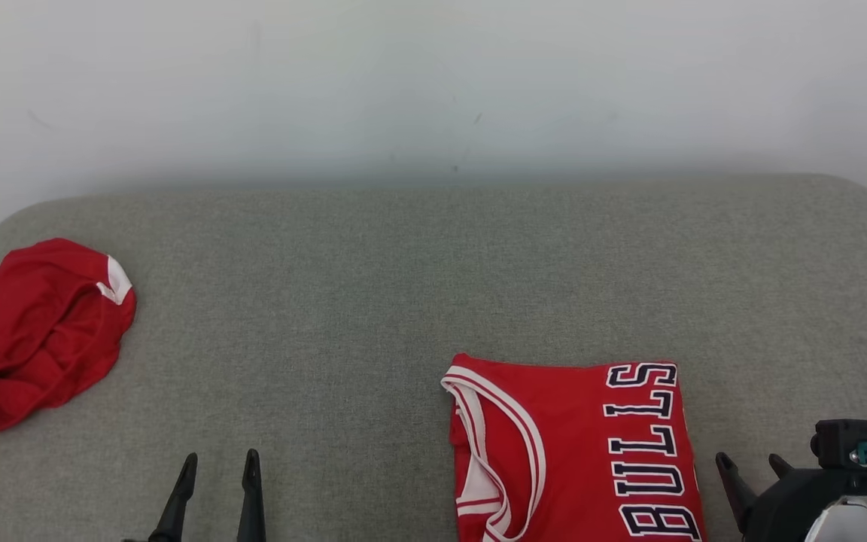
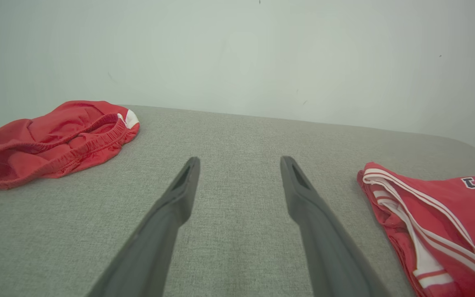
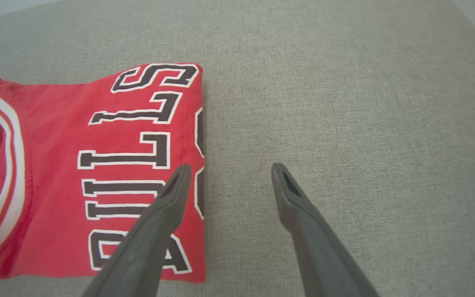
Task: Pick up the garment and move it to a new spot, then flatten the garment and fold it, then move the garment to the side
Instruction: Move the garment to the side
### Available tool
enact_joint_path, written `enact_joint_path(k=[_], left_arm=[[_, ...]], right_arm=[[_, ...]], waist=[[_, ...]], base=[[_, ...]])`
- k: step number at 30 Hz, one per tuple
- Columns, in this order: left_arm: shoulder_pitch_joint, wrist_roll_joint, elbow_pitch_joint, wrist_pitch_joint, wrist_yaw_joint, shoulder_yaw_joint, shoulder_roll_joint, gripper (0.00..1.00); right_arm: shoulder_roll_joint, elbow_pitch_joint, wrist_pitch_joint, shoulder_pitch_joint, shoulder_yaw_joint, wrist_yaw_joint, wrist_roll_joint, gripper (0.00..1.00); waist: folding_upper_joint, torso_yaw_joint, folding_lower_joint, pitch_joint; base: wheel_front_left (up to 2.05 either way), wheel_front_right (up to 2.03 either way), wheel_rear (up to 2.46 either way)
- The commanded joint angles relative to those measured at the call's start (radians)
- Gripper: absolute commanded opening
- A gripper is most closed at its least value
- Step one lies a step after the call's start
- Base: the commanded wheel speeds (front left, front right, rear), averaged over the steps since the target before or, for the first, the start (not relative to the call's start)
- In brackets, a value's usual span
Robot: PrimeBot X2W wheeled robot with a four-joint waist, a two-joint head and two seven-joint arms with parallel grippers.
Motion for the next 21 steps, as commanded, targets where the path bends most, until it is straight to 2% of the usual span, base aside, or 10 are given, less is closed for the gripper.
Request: enact_joint_path(k=[1,11,18,19,21], left_arm=[[-0.016,-0.014,-0.002,-0.003,0.001,-0.005,-0.001,1.00],[-0.053,-0.017,-0.010,-0.003,0.006,-0.030,-0.001,1.00],[-0.065,-0.018,-0.009,-0.003,0.003,-0.032,-0.001,1.00],[-0.064,-0.017,-0.011,-0.003,0.003,-0.029,-0.001,1.00],[-0.064,-0.013,-0.015,-0.003,0.004,-0.030,-0.001,1.00]], right_arm=[[0.024,-0.004,0.043,-0.022,-0.018,-0.002,-0.003,1.00],[0.081,0.065,0.160,-0.124,-0.067,-0.002,-0.088,1.00],[0.087,0.138,0.256,-0.149,-0.037,-0.002,-0.105,1.00],[0.086,0.142,0.275,-0.150,-0.029,-0.002,-0.104,0.79],[0.070,0.141,0.309,-0.156,-0.014,-0.002,-0.110,0.21]], waist=[[0.0000,0.022,0.0000,0.024],[0.0000,0.093,0.0000,0.099],[0.0000,0.116,0.0000,0.120],[0.0000,0.115,0.0000,0.123],[0.0000,0.109,0.0000,0.127]], base=[[0.00,0.00,0.00],[0.00,0.00,0.00],[0.00,0.00,0.00],[0.00,0.00,0.00],[0.00,0.00,0.00]])
